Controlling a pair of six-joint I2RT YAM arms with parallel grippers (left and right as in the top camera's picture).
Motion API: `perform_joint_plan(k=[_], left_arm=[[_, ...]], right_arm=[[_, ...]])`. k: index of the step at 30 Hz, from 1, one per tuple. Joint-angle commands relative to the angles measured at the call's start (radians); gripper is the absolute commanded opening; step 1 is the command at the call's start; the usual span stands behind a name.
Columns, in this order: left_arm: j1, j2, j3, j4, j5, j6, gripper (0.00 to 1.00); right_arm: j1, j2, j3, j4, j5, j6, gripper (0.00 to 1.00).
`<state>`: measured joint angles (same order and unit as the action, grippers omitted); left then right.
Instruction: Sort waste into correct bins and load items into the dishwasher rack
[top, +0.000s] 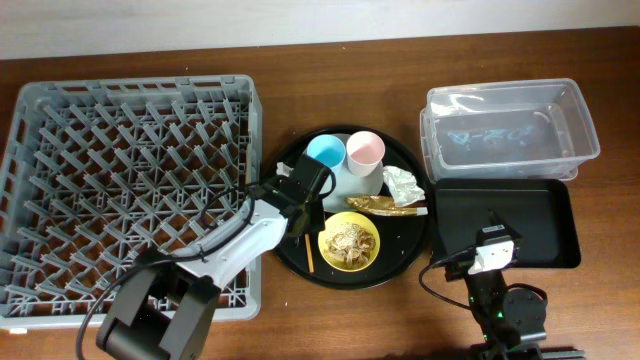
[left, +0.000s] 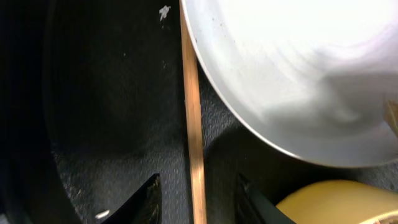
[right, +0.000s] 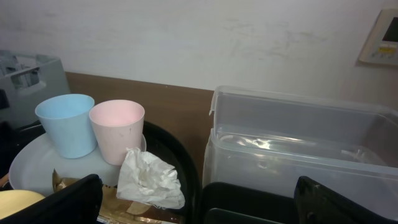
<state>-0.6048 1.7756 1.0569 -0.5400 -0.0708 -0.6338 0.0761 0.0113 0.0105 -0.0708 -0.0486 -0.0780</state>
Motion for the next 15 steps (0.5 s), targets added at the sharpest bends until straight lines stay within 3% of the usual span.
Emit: perform_joint_plan(k=[1, 5, 8, 15], left_arm=[[-0.004, 0.055, -0.009, 0.006, -0.013, -0.010, 0.36], [-0.004, 0.099, -0.009, 0.016, -0.013, -0.010, 0.34], [-0.004, 0.119, -0.009, 0.016, -0.017, -0.010, 0.17], [-0.004, 0.121, -0.009, 0.016, -0.017, -0.010, 0.01]], right_arm=[[-0.005, -0.005, -0.005, -0.005, 0.008, 0.008, 0.99], [-0.005, -0.005, -0.005, -0.005, 0.008, 0.008, 0.99], [-0.005, -0.005, -0.005, -0.005, 0.008, 0.008, 0.99], [-0.005, -0.005, -0.005, -0.005, 0.008, 0.008, 0.98]])
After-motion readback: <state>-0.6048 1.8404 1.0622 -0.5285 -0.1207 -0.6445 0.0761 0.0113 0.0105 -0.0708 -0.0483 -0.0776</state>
